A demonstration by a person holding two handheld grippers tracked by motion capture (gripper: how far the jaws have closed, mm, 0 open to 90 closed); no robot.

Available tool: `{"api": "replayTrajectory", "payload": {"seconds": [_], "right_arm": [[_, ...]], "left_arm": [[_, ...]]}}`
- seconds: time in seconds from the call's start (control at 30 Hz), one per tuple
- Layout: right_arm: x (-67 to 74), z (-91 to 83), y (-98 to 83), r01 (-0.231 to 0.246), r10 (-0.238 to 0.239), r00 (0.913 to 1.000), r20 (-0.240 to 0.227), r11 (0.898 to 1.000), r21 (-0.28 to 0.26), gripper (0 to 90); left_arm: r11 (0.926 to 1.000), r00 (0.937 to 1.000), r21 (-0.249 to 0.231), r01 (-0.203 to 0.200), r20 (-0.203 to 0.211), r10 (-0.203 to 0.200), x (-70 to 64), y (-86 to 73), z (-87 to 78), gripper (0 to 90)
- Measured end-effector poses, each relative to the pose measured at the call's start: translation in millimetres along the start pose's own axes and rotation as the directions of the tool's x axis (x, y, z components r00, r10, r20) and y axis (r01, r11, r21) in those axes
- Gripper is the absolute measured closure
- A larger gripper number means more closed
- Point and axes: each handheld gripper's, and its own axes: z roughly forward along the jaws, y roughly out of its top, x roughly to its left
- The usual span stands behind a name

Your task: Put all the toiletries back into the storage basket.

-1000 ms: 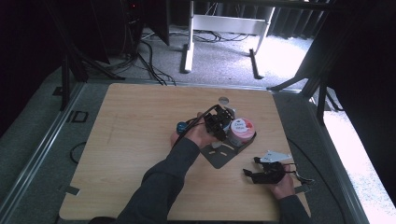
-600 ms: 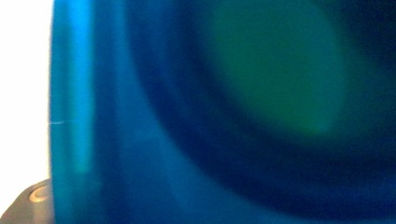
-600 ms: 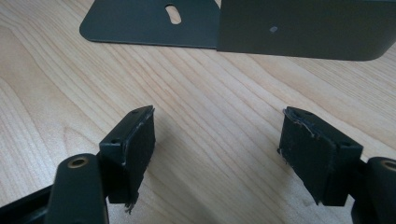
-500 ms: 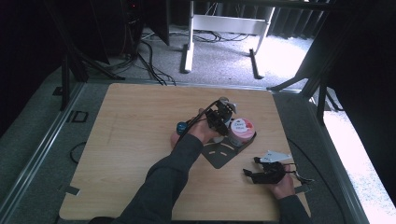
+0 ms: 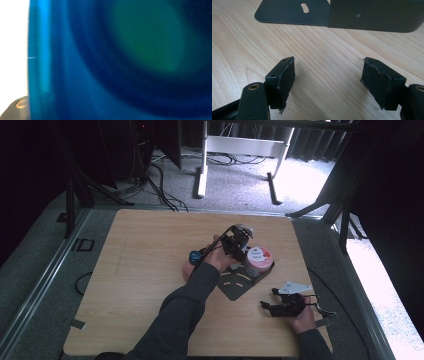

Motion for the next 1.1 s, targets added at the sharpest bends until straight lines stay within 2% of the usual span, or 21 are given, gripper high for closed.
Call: {"api": "replayTrajectory", "payload": {"seconds": [0.37, 0.47, 0.57, 0.9, 1.1], "right_arm": [[0.0, 0.0, 0.0, 0.0, 0.0, 1.0, 0.0, 1.0, 0.0, 26.3], [0.0, -0.1, 0.0, 0.001, -0.001, 1.0, -0.001, 1.0, 0.001, 26.2], [0.0, -0.1, 0.0, 0.001, -0.001, 1.0, -0.001, 1.0, 0.001, 26.2], [-0.1, 0.0, 0.0, 0.002, -0.002, 1.0, -0.001, 1.0, 0.001, 26.0], [0.2, 0.0, 0.0, -0.001, 0.001, 1.0, -0.002, 1.0, 0.001, 26.0]], "left_arm": [[1.0, 0.9998, -0.004, 0.004, -0.02, -0.005, -0.5, 5.2, 6.4, 54.9], [0.9998, 0.999, -0.012, 0.017, -0.041, -0.018, 0.8, 6.4, 10.4, 54.9], [0.9996, 0.999, -0.015, 0.026, -0.036, -0.027, 1.6, 9.0, 11.7, 54.9], [0.999, 0.9971, -0.024, 0.038, -0.065, -0.04, 4.7, 11.6, 14.9, 54.9], [0.9979, 0.997, -0.05, 0.04, -0.064, -0.043, 5.2, 14.2, 20.7, 54.9]]}}
